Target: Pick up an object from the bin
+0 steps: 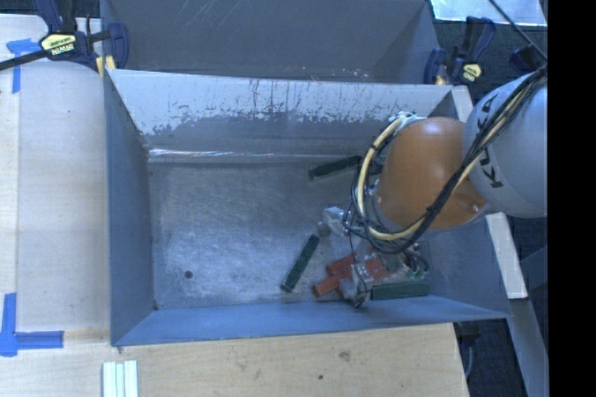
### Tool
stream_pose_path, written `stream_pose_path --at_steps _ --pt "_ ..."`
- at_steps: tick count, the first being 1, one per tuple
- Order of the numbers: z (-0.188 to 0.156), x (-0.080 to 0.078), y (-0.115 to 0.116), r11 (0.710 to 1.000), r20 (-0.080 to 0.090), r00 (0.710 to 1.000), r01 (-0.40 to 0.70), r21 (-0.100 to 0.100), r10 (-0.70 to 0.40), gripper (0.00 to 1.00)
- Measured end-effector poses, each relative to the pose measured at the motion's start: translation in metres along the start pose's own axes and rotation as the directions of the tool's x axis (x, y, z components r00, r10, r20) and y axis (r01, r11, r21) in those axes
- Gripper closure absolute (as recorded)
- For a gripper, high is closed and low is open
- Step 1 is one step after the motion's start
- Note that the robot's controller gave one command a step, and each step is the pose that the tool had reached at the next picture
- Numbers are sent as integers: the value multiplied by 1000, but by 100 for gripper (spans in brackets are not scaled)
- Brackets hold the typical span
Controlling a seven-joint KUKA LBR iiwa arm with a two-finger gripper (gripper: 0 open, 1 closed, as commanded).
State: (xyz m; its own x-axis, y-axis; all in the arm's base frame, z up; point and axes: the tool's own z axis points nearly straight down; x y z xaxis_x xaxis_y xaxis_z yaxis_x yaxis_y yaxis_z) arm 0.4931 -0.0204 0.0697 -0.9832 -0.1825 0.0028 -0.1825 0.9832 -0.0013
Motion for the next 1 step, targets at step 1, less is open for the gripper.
stream_pose_path --at_steps 1 --pt "-3 -4 2 1000 12 1000 1 -1 -1 100"
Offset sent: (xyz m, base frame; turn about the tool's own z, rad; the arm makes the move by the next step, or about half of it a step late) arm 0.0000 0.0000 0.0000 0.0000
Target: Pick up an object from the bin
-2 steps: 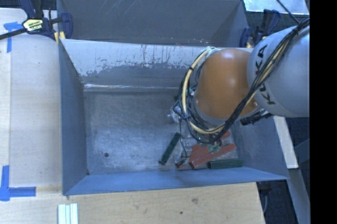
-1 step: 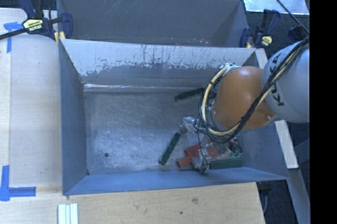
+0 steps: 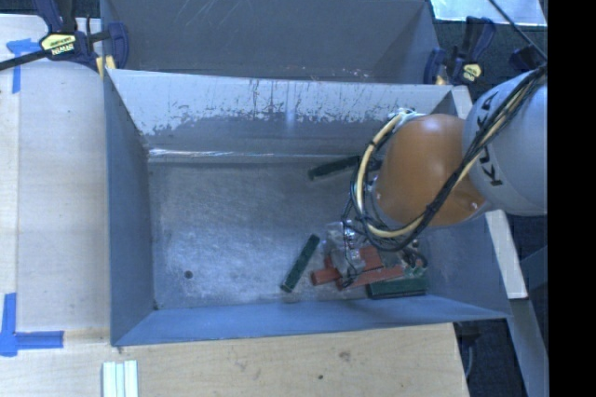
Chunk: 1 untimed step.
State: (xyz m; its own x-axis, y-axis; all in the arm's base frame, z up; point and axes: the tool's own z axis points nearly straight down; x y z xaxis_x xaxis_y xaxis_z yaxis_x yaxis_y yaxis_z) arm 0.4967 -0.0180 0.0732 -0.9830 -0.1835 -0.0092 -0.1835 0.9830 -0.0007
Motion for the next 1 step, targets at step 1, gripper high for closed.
stream_pose_path --at_steps 1 --pt "-52 2 0 1000 -1 1000 7 1 -7 100"
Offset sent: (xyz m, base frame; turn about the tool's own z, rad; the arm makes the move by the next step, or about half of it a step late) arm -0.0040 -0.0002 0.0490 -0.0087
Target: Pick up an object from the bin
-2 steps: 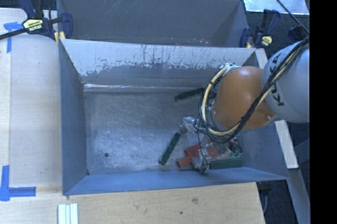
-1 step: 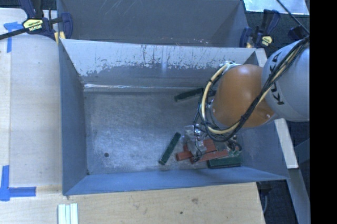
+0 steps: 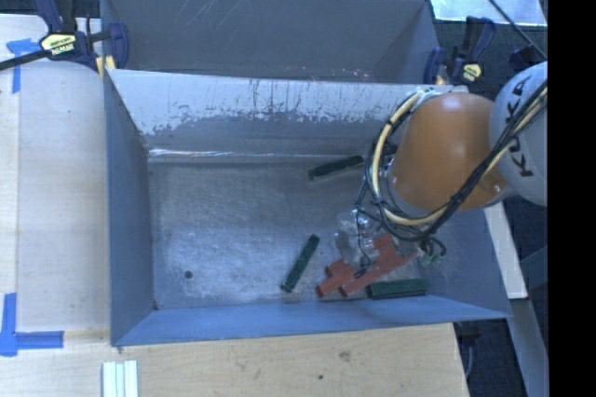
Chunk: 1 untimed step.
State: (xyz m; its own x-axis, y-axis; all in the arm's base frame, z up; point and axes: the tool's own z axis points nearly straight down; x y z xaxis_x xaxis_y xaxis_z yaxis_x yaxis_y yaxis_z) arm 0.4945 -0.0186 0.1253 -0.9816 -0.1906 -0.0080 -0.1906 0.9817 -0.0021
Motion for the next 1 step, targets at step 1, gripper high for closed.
stream_pose_path --at_steps 1 --pt "3 1 0 1000 -6 1000 -1 -2 1 0"
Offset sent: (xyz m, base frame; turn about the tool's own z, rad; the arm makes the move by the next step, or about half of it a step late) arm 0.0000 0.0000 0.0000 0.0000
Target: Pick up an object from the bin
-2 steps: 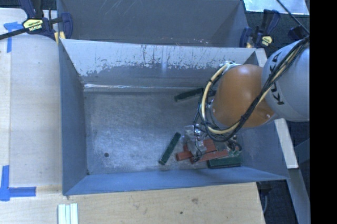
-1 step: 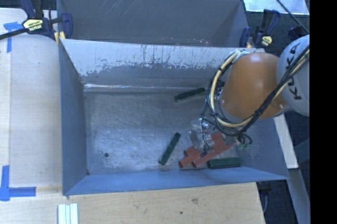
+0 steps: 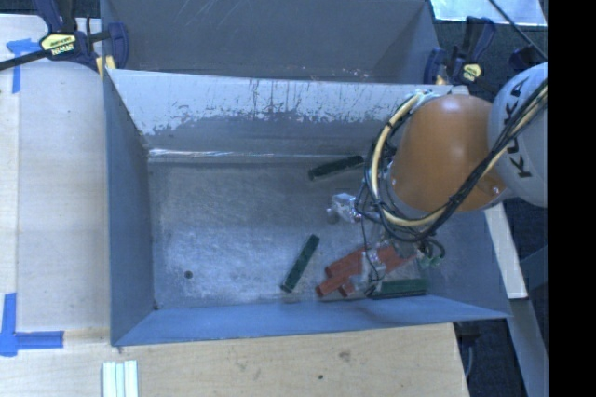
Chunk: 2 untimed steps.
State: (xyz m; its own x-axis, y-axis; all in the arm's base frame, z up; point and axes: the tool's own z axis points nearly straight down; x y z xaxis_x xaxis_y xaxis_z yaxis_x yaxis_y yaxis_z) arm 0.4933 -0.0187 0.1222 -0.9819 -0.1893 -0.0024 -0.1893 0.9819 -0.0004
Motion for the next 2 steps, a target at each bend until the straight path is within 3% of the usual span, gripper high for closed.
stream_pose_path --at_steps 1,2 --pt "53 4 -26 968 -3 968 249 -2 -249 0" --pt "49 3 -26 969 -1 969 248 0 -248 100"
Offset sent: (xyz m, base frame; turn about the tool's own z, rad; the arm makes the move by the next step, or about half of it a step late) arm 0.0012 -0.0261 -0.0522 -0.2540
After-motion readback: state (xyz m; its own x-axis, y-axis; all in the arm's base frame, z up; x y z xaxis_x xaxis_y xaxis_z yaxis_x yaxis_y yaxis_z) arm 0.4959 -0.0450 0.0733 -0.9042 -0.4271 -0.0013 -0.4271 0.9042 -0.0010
